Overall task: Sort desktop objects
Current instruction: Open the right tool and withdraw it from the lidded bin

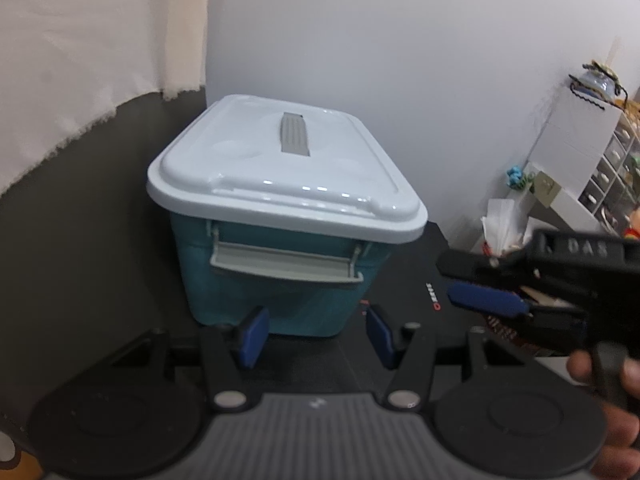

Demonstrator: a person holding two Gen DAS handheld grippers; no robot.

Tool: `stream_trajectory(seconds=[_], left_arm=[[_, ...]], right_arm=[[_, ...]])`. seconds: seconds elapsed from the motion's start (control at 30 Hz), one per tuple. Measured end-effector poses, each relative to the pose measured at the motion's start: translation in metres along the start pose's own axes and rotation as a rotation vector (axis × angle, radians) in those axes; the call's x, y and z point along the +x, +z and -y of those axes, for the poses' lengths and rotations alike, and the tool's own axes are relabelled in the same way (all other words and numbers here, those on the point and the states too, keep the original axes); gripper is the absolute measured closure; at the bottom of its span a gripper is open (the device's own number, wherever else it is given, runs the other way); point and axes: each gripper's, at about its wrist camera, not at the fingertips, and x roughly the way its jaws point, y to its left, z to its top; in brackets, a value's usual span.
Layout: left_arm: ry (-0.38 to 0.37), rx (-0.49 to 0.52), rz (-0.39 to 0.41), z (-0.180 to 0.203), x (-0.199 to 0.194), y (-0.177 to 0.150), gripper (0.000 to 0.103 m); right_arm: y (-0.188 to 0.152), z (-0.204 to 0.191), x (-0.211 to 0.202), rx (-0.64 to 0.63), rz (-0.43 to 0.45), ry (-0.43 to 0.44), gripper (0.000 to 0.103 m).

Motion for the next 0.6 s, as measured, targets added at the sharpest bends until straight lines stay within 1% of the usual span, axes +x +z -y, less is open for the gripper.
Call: stream_trajectory(seconds=[0.03,0.1,0.13,0.2,0.27,0.37,0.47,0.6], left_arm=[[0.001,0.004,-0.001,0.001,0.000,-0.001,0.046],[0.006,0.010,-0.002,0.003,0.000,-0.002,0.046],[0.009,0.013,0.000,0.004,0.001,-0.003,0.046],[0.013,0.020,-0.004,0.005,0.001,-0.005,0.046],[0.019,0.028,-0.010,0.007,0.003,-0.007,0.046],[0.029,0.048,-0.021,0.012,0.002,-0.013,0.046],[0.039,0.065,-0.027,0.017,0.000,-0.017,0.046],[0.053,0.096,-0.028,0.025,-0.004,-0.021,0.046]], right_arm=[[-0.002,0.001,-0.003,-0.019,-0.003,-0.010,0.059],[-0.005,0.005,-0.012,-0.059,-0.005,-0.034,0.044],[-0.007,0.007,-0.016,-0.077,-0.004,-0.046,0.039],[-0.009,0.012,-0.027,-0.116,-0.002,-0.066,0.024],[-0.012,0.016,-0.039,-0.155,0.000,-0.086,0.015],[-0.015,0.022,-0.055,-0.195,-0.008,-0.096,0.013],[-0.020,0.025,-0.071,-0.229,-0.002,-0.099,0.007],[-0.032,0.026,-0.087,-0.276,0.006,-0.116,0.006]])
